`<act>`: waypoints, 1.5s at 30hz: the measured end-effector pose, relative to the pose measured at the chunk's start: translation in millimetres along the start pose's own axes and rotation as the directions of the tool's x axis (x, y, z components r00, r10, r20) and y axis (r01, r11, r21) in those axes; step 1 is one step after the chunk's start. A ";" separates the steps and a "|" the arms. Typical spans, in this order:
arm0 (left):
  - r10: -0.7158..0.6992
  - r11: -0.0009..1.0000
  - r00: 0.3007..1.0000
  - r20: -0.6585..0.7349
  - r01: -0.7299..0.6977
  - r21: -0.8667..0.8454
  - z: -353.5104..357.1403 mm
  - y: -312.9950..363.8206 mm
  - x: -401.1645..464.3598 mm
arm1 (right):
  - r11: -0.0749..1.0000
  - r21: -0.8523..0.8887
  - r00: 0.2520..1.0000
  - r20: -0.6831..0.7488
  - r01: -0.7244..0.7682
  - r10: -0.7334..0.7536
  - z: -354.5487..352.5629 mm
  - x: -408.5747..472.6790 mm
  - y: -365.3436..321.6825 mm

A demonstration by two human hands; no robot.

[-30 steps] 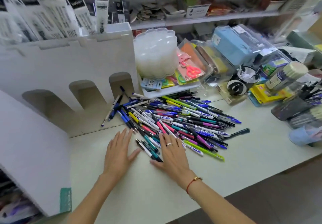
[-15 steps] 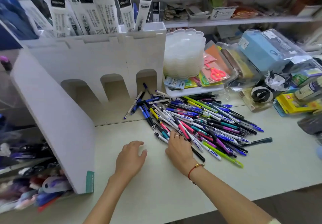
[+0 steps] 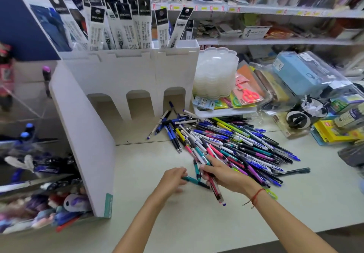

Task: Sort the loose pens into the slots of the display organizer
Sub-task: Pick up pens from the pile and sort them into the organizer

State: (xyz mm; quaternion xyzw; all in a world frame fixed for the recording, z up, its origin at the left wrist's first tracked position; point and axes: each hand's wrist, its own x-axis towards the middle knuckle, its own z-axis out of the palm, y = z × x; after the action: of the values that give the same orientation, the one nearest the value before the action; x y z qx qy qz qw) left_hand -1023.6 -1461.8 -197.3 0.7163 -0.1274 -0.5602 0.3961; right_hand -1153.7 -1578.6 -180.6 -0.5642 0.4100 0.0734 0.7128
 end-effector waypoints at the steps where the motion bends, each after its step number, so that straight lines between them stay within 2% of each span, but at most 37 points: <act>1: -0.012 0.998 0.999 0.036 0.014 -0.062 1.8 5.2 -2.2 | 0.995 0.100 0.999 0.032 0.024 -0.027 -0.8 -0.7 -1.7; 3: -0.006 0.992 0.997 0.077 0.016 -0.128 5.3 11.7 -2.3 | 0.982 0.181 0.995 0.068 0.055 -0.068 0.7 -3.2 -7.4; 5: 0.035 0.997 0.999 0.008 -0.035 -0.064 8.8 13.6 1.0 | 0.988 0.146 0.996 0.059 0.059 -0.068 4.9 -5.3 -13.6; 6: 0.084 0.995 0.995 -0.056 -0.081 0.064 9.5 10.9 6.7 | 0.993 0.105 0.998 0.026 0.047 -0.049 5.7 -5.5 -15.1; 8: 0.195 0.916 0.966 -0.170 -0.117 0.383 9.3 5.3 12.2 | 1.000 0.002 0.997 -0.077 0.017 -0.017 5.3 -5.5 -13.0; 10: 0.279 0.766 0.940 -0.198 -0.093 0.636 12.5 2.6 12.7 | 0.999 -0.047 0.987 -0.158 0.008 -0.015 1.3 -6.3 -3.9; 11: 0.317 0.653 0.932 -0.174 -0.082 0.753 15.8 2.5 12.8 | 0.998 -0.056 0.982 -0.189 0.000 -0.011 -1.4 -8.0 1.4; 13: 0.398 0.306 0.916 -0.054 -0.077 0.949 26.7 5.4 13.6 | 0.998 -0.063 0.973 -0.232 -0.021 0.005 -9.0 -13.3 13.2; 14: 0.425 0.183 0.905 0.002 -0.088 0.979 30.2 8.9 10.4 | 0.997 -0.070 0.970 -0.245 -0.032 0.014 -13.6 -16.6 18.5; 15: 0.496 0.078 0.865 0.079 -0.135 0.988 29.1 9.9 11.2 | 0.996 -0.079 0.967 -0.254 -0.043 0.022 -18.4 -20.1 23.3; 17: 0.632 -0.087 0.718 0.292 -0.309 0.947 17.8 2.3 23.7 | 0.996 -0.077 0.960 -0.280 -0.044 0.021 -28.0 -25.5 30.9; 18: 0.646 -0.160 0.646 0.408 -0.407 0.899 14.9 -3.1 31.9 | 0.997 -0.066 0.954 -0.299 -0.036 0.014 -31.9 -27.8 33.4; 20: 0.568 -0.225 0.572 0.592 -0.584 0.780 10.7 -12.4 46.1 | 0.999 -0.042 0.938 -0.348 -0.018 0.002 -36.6 -32.0 35.1; 22: 0.510 -0.325 0.593 0.623 -0.538 0.778 8.6 -15.6 53.6 | 0.999 -0.029 0.928 -0.374 -0.016 0.004 -38.6 -33.9 35.6; 23: 0.529 -0.345 0.593 0.608 -0.504 0.792 10.4 -16.7 54.9 | 0.999 -0.023 0.928 -0.372 -0.022 0.012 -39.0 -35.8 35.9; 25: 0.603 -0.350 0.526 0.599 -0.500 0.792 18.3 -19.0 56.7 | 0.999 -0.026 0.937 -0.350 -0.025 0.014 -38.6 -40.2 36.7; 27: 0.618 -0.420 0.474 0.628 -0.476 0.773 26.2 -20.6 60.8 | 1.000 -0.010 0.945 -0.326 -0.012 0.008 -38.3 -46.0 36.4; 29: 0.623 -0.464 0.473 0.624 -0.419 0.781 28.5 -21.6 64.0 | 0.999 0.038 0.956 -0.294 0.002 0.009 -38.5 -51.3 34.5; 33: 0.565 -0.510 0.548 0.617 -0.356 0.783 37.8 -14.1 60.7 | 0.997 0.077 0.966 -0.257 0.009 0.012 -36.4 -56.4 32.2; 37: 0.459 -0.612 0.670 0.584 -0.238 0.754 37.1 -9.9 53.1 | 0.993 0.120 0.961 -0.276 0.019 0.015 -32.1 -57.8 28.7; 38: 0.489 -0.592 0.666 0.564 -0.221 0.775 33.0 -9.2 51.4 | 0.992 0.121 0.962 -0.273 0.019 0.015 -31.9 -58.2 27.8; 39: 0.562 -0.525 0.643 0.520 -0.208 0.825 27.0 -8.2 47.2 | 0.992 0.128 0.964 -0.264 0.021 0.013 -31.5 -59.0 26.7; 40: 0.626 -0.414 0.643 0.442 -0.206 0.887 19.3 -7.3 41.5 | 0.989 0.144 0.969 -0.247 0.026 0.010 -31.5 -59.8 25.7; 41: 0.642 -0.227 0.697 0.319 -0.224 0.948 11.6 -5.5 36.0 | 0.985 0.172 0.977 -0.215 0.034 0.004 -30.3 -60.9 23.9; 42: 0.613 0.073 0.772 0.170 -0.270 0.960 5.2 -3.7 26.5 | 0.979 0.200 0.986 -0.168 0.040 -0.006 -27.9 -61.9 21.3; 43: 0.529 0.463 0.849 0.018 -0.306 0.832 1.0 -0.9 16.6 | 0.973 0.226 0.994 -0.111 0.044 -0.019 -23.5 -62.5 17.3; 44: 0.375 0.802 0.924 -0.076 -0.283 0.526 -2.3 2.8 7.9 | 0.969 0.242 0.998 -0.053 0.044 -0.032 -17.9 -63.0 12.4; 45: 0.239 0.962 0.968 -0.081 -0.224 0.158 -3.8 8.0 -3.2 | 0.968 0.249 0.999 0.003 0.039 -0.041 -10.4 -63.5 5.8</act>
State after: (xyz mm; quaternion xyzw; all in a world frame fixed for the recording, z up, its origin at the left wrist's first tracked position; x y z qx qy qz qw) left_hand -1019.1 -1463.3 -189.1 0.7508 -0.2318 -0.4626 0.4106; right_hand -1203.7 -1562.8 -142.8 -0.4784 0.4017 0.0093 0.7808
